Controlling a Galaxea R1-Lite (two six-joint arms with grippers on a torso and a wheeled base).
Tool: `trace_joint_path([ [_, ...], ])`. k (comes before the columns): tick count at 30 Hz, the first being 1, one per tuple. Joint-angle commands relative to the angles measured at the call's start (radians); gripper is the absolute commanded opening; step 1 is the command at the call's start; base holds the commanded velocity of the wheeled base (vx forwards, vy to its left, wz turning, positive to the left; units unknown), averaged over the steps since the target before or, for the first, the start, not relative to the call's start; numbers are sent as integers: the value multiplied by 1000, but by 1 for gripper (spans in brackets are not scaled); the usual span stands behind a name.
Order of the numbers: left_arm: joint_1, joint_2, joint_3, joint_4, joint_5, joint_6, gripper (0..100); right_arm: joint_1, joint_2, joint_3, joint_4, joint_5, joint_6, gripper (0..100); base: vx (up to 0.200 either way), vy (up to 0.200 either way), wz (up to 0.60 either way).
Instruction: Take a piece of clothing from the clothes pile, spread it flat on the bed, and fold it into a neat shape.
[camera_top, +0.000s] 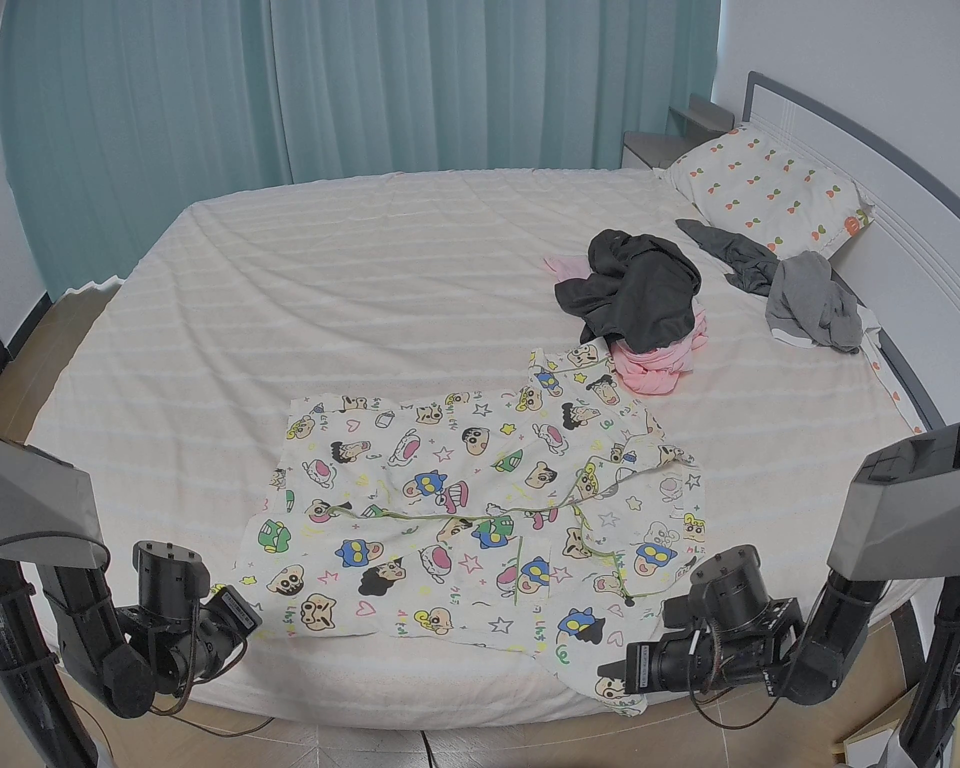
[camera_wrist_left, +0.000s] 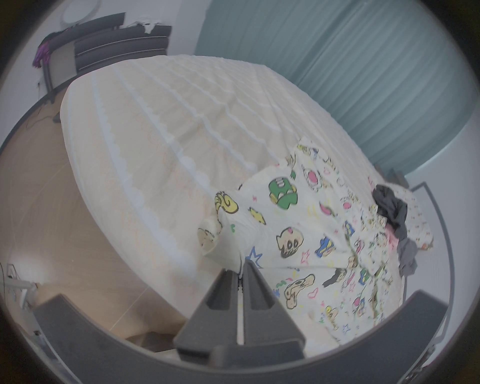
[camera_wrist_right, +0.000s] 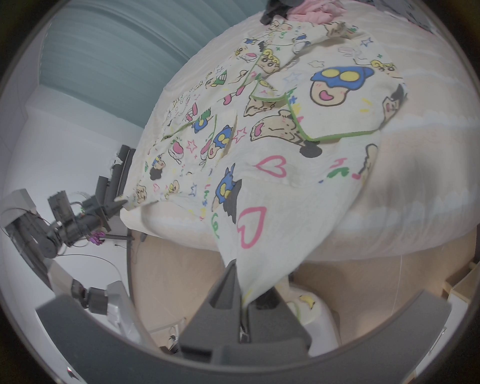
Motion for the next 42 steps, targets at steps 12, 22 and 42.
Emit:
trace_joint_path([
  [12, -57, 125, 77, 20, 3, 71, 0, -78, -96, 121, -6, 172, -6, 0, 0, 0, 0],
  [22, -104, 173, 77, 46, 3, 73, 0, -78, -113, 166, -6, 174, -21, 0, 0, 0, 0],
  [42, -9, -86, -128, 49, 52, 51, 0, -239, -269, 126, -75, 299, -10, 0, 0, 0, 0],
])
